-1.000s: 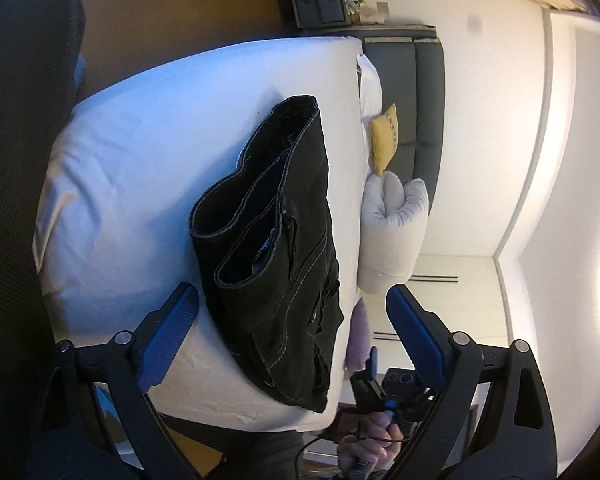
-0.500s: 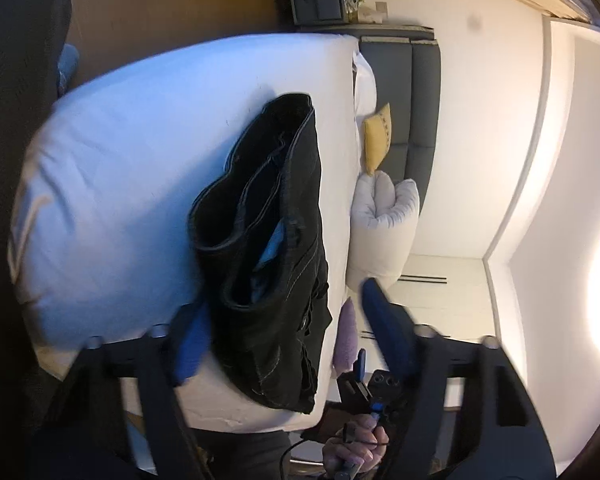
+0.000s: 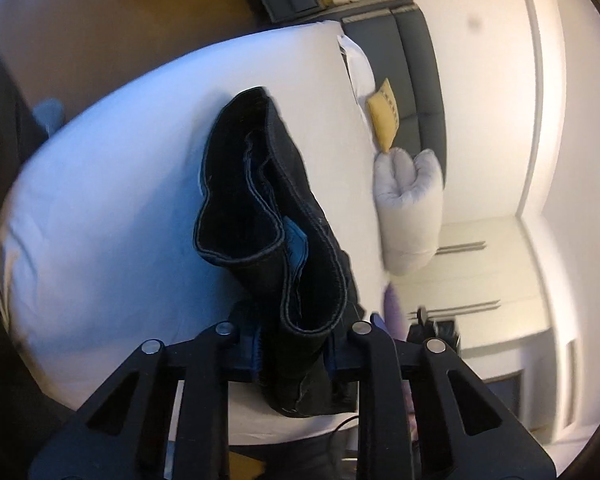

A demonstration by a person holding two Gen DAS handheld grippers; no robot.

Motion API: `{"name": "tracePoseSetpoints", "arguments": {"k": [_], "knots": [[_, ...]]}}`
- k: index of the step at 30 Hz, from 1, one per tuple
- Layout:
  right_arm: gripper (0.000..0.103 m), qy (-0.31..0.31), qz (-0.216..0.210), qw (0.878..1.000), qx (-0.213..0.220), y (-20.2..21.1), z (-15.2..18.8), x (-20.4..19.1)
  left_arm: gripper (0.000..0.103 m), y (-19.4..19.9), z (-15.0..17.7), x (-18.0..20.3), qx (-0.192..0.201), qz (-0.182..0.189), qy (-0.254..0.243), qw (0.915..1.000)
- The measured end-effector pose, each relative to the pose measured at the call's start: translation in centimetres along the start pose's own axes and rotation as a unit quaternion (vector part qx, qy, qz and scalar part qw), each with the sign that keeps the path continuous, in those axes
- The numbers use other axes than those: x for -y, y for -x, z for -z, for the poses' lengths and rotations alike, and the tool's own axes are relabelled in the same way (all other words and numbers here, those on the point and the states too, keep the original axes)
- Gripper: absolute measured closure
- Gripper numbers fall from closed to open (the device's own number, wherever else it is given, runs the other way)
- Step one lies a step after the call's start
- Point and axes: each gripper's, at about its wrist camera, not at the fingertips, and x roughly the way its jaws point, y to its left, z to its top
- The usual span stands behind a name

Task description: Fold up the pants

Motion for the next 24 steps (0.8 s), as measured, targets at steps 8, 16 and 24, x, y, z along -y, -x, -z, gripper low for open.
{"name": "tracePoseSetpoints", "arguments": {"k": [8, 16, 24], "knots": [[0.063, -0.049, 0.08, 0.991, -0.093, -6.3, -0.6, 4.7, 0.087, -1.5, 0.6, 6.2, -0.004, -0.033, -0.106, 0.9939], [0.069, -0.109, 0.024, 0.993, -0.039, -3.7, -0.3, 7.0, 0.087, -5.9, 3.2, 14.7, -0.042, -0.032, -0.243, 0.9686], [0.001, -0.082, -0.048, 0.994, 0.059, 5.4, -2.4, 3.4, 0.087, -16.6, 12.7, 21.6, -0.144, -0.068, -0.42, 0.8932]]}}
